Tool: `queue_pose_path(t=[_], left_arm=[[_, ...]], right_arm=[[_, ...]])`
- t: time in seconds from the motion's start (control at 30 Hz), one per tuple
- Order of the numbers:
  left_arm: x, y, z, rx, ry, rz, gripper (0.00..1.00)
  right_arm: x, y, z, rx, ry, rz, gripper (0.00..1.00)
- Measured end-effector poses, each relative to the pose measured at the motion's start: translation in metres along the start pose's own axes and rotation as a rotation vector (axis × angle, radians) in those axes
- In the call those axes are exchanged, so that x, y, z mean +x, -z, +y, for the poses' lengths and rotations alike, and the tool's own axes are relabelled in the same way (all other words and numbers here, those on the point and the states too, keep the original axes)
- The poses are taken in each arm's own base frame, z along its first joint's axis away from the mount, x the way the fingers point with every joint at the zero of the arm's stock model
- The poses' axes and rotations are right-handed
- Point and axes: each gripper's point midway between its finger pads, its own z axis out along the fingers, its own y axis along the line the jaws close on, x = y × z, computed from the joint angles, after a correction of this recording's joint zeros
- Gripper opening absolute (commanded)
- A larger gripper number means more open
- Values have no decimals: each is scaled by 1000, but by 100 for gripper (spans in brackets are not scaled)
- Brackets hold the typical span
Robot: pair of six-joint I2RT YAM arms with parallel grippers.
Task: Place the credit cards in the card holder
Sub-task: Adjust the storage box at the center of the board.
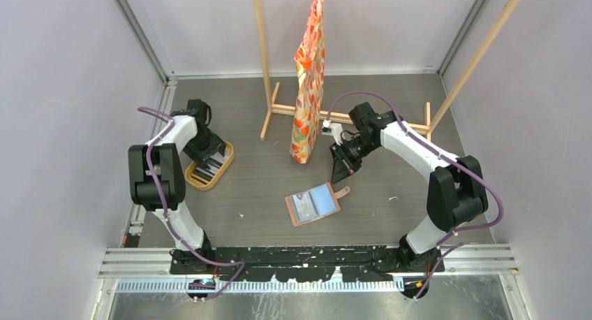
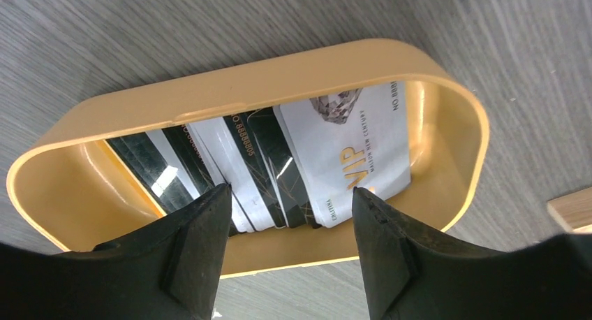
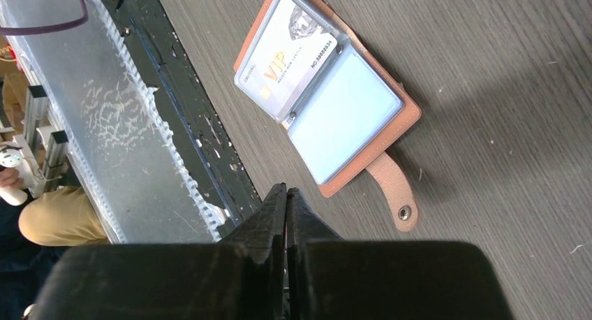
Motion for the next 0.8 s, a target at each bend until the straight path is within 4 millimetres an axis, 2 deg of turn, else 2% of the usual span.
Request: queue_pose_path(t=[0.3,0.5,0.6,0.67,0.73,0.8], left_arm=[[17,0,9,-17,-94,30,63],[21,7,16,-11,-144,27,61],[19,12,12,15,-170,25,60],[15,16,0,68,-194,18,58],[10,18,-13,124,-204,6,49],[7,20,-25,174,-213,-3,33]], right_arm=[[0,0,1,-8,1,0,5],[0,2,4,-14,8,-5,5],[0,2,6,-19,12,-7,5],[0,2,6,-21,15,-7,5],[0,2,6,-21,18,-7,5],[0,2,6,-21,19,-7,5]])
